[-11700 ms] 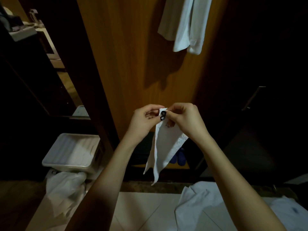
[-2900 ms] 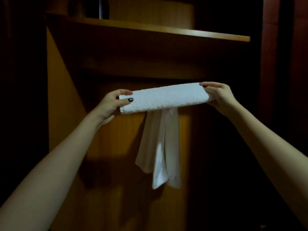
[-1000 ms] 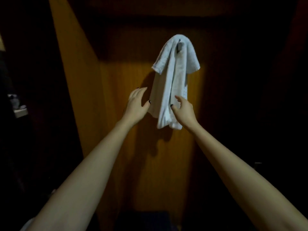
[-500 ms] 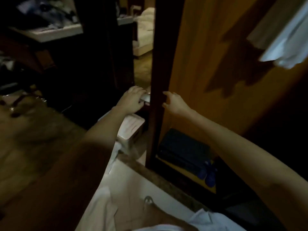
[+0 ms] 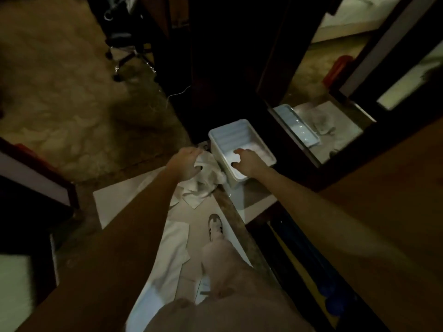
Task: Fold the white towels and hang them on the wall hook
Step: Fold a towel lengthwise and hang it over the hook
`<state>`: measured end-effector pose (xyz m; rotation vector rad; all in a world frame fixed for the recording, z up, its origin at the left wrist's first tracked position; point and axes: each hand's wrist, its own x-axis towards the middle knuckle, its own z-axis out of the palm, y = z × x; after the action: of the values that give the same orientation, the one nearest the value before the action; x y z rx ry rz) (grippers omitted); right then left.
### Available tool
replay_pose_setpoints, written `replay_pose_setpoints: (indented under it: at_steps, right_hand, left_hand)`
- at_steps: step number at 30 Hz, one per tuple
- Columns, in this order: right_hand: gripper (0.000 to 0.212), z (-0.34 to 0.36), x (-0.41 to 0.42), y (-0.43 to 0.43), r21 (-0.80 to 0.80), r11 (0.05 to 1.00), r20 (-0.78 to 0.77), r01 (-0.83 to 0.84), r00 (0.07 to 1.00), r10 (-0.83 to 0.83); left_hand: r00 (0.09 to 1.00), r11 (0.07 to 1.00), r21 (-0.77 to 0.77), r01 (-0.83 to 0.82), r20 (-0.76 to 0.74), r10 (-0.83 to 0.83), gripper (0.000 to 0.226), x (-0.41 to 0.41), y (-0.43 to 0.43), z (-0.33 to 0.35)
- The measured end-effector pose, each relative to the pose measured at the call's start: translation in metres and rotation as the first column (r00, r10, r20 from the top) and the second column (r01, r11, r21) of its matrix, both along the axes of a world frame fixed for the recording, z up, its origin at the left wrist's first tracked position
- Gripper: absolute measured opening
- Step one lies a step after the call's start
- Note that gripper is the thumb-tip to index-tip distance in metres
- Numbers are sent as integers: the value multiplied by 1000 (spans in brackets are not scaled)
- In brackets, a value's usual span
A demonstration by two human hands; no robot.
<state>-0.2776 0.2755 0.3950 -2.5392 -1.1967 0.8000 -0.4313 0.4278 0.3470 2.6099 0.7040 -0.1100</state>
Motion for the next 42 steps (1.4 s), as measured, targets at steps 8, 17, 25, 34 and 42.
replay_pose_setpoints:
  at_steps: [8,17,25,34,42]
  right_hand:
    - [41,-99,90,117,-151,984,-136,-99,988,78]
    - [35,-299,145,219,-277,945,-308,-171,948,81]
    - [29,-547,175,227,-292,947,-263,-136,963,57]
    - [56,-727,170,232,-270,908,9,-319,943,334]
    - [83,-772,163,242,-252,955,189,-155,960,206]
  left_hand:
    - [958,953,-166,-255,-179,225,55,60,105,-101]
    - [937,926,-236,-295,-261,232,50,124,175,-286]
    - [953,945,-248,-212,-265,144,52,165,212,-526]
    - [929,895,-316,-314,-295,222,91,184,226,-715]
    - [975,994,-73,-78,-214,61,82,187,243,-756]
